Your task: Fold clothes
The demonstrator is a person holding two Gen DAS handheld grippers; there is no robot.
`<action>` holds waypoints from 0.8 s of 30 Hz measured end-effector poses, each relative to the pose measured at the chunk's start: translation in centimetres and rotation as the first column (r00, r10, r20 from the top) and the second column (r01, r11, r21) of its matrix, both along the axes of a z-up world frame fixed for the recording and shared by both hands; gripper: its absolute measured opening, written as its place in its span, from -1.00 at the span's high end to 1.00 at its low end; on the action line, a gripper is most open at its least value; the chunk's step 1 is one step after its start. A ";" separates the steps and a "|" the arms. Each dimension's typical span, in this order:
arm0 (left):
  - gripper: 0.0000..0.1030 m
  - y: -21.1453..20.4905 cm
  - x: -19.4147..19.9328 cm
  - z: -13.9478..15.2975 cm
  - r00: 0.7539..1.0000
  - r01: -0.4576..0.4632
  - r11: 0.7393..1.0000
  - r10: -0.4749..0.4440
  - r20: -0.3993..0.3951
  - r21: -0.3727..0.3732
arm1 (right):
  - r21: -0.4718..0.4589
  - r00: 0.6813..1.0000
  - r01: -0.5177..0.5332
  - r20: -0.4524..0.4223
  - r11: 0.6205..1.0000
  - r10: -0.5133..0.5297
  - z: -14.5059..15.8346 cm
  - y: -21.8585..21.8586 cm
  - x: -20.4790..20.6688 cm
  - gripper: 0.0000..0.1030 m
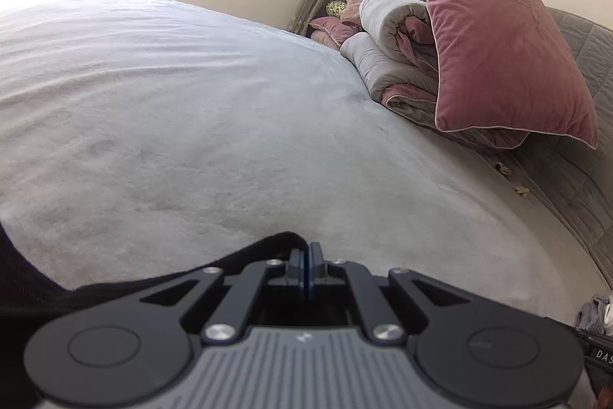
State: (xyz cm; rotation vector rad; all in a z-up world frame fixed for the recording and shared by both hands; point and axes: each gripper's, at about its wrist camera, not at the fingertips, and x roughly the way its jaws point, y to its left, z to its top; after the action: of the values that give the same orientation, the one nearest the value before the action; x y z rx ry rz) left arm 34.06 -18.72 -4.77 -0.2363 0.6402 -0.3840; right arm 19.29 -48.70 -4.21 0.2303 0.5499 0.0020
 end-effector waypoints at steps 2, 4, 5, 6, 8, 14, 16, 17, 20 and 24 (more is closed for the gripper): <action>0.90 -0.6 -0.3 0.3 1.000 0.004 0.998 -0.005 0.014 0.055 | 0.000 1.000 -0.011 -0.003 1.000 0.011 0.0 0.0 0.1 0.94; 0.71 -1.0 -0.8 0.7 0.999 0.020 0.995 -0.022 0.024 0.093 | 0.009 1.000 -0.021 -0.004 1.000 0.021 0.1 0.0 0.0 0.87; 0.52 -1.2 -1.1 0.8 0.999 0.028 0.993 -0.032 0.029 0.111 | 0.016 1.000 -0.026 -0.005 1.000 0.026 0.1 -0.1 0.0 0.81; 0.39 -1.2 -1.2 1.0 0.999 0.034 0.992 -0.037 0.026 0.120 | 0.022 1.000 -0.030 -0.008 0.999 0.030 0.2 -0.2 -0.1 0.76; 0.04 -1.2 -1.6 1.4 0.999 0.044 0.990 -0.047 0.019 0.134 | 0.024 0.999 -0.030 -0.010 0.999 0.030 0.4 -0.3 -0.2 0.76; -0.23 0.5 -2.8 3.2 0.999 0.023 0.990 -0.027 0.022 0.140 | 0.022 0.998 -0.065 -0.010 0.998 0.065 1.2 0.4 -0.6 0.76; -0.33 2.1 -3.5 3.8 0.999 0.008 0.992 -0.012 0.029 0.128 | 0.002 0.996 -0.094 -0.002 0.996 0.094 1.6 1.3 -0.7 0.74; -0.41 2.9 -3.7 4.2 0.999 0.003 0.992 -0.008 0.034 0.129 | -0.009 0.994 -0.109 0.002 0.994 0.109 1.7 1.7 -0.7 0.73; -0.51 6.0 -4.2 5.1 0.997 -0.038 0.984 0.026 0.070 0.175 | -0.014 0.992 -0.129 0.002 0.992 0.129 1.6 2.3 -0.7 0.46; -0.53 11.7 -4.0 5.7 0.991 -0.120 0.967 0.101 0.090 0.226 | -0.030 0.992 -0.127 0.001 0.991 0.127 1.8 2.7 -0.6 0.35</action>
State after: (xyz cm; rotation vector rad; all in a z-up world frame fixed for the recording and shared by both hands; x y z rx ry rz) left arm 30.01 -7.05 0.92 -0.0335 0.5861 -0.2074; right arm 18.68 -46.02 -2.46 0.1663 0.5605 0.1175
